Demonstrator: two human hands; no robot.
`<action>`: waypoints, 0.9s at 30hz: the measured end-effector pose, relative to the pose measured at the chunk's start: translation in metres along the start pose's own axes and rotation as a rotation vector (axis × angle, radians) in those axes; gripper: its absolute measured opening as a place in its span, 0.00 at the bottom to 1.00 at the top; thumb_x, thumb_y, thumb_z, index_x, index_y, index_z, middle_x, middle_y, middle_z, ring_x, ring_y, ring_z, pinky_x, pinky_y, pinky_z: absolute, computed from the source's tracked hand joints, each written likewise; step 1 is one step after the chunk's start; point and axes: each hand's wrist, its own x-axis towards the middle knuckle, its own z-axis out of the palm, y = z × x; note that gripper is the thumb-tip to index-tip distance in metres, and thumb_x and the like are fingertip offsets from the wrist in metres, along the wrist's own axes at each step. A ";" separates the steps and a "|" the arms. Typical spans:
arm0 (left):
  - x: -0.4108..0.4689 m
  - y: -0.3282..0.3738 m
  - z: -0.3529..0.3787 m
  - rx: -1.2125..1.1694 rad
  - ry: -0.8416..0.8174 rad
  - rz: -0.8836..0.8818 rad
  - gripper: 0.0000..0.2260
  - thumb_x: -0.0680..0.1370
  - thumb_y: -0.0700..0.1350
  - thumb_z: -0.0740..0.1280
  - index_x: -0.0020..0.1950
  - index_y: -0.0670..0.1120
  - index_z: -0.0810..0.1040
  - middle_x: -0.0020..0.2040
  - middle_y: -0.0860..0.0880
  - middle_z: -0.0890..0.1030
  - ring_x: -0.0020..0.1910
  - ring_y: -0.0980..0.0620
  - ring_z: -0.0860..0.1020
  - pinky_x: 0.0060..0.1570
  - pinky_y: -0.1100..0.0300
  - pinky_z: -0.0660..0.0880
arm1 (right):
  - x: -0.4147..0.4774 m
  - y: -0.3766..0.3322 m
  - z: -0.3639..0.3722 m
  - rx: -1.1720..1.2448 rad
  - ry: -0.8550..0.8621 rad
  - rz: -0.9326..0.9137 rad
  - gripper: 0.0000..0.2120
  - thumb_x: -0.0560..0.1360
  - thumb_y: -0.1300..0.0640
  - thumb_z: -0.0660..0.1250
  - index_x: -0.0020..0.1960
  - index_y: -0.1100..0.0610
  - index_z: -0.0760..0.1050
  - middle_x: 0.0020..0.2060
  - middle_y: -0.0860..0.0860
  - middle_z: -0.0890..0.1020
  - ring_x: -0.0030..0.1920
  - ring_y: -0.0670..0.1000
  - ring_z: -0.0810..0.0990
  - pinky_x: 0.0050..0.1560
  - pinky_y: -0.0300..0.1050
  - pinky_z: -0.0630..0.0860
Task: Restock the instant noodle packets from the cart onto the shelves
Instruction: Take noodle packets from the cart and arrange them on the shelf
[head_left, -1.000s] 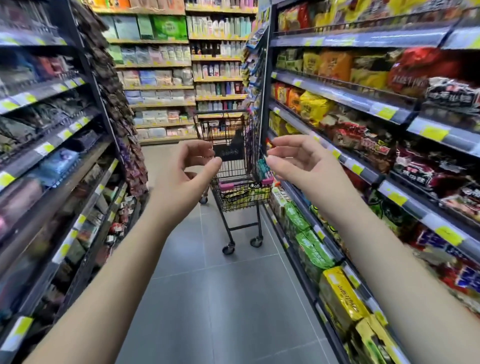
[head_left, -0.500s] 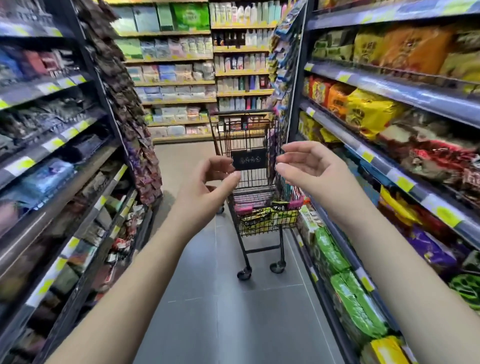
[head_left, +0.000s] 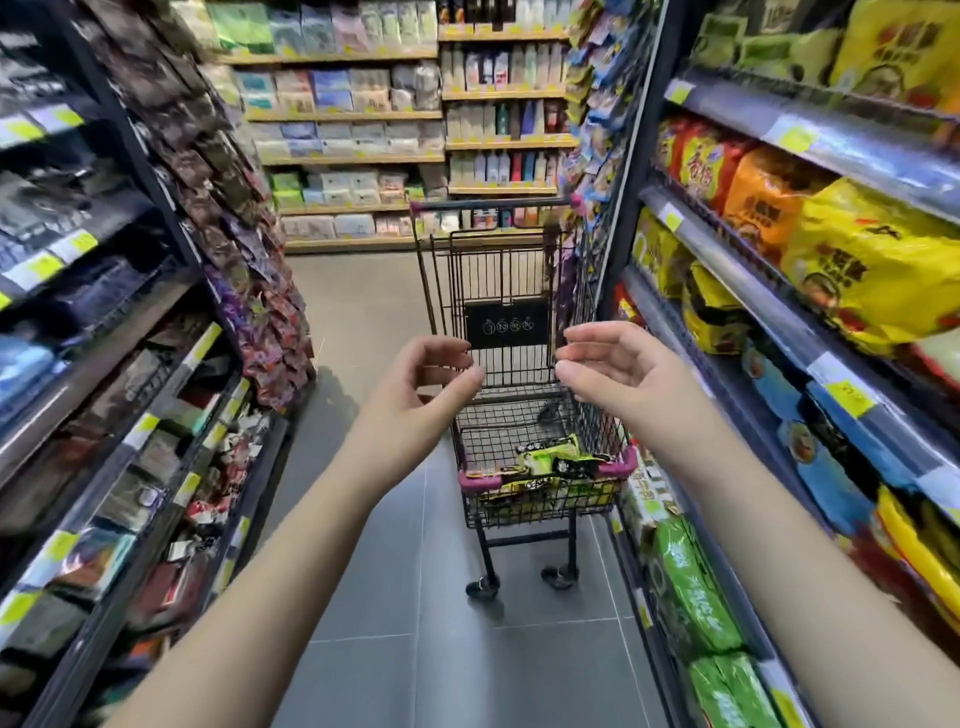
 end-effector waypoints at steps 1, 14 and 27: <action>0.013 -0.009 0.001 -0.002 -0.018 -0.011 0.13 0.79 0.51 0.70 0.63 0.52 0.77 0.56 0.54 0.83 0.54 0.59 0.80 0.50 0.66 0.77 | 0.013 0.007 0.000 -0.006 0.003 0.012 0.17 0.74 0.55 0.76 0.61 0.52 0.80 0.54 0.48 0.87 0.56 0.47 0.85 0.62 0.50 0.80; 0.227 -0.146 -0.006 -0.138 -0.101 -0.149 0.11 0.80 0.46 0.71 0.62 0.49 0.77 0.57 0.49 0.83 0.49 0.63 0.79 0.45 0.70 0.75 | 0.212 0.098 0.037 -0.065 0.069 0.187 0.17 0.73 0.58 0.76 0.61 0.53 0.80 0.52 0.49 0.87 0.54 0.46 0.85 0.54 0.39 0.81; 0.297 -0.245 0.018 -0.123 -0.219 -0.392 0.14 0.78 0.48 0.73 0.62 0.50 0.76 0.56 0.53 0.82 0.52 0.60 0.81 0.53 0.64 0.78 | 0.305 0.187 0.032 -0.094 0.070 0.391 0.21 0.70 0.54 0.77 0.62 0.53 0.79 0.54 0.48 0.87 0.56 0.45 0.84 0.63 0.45 0.80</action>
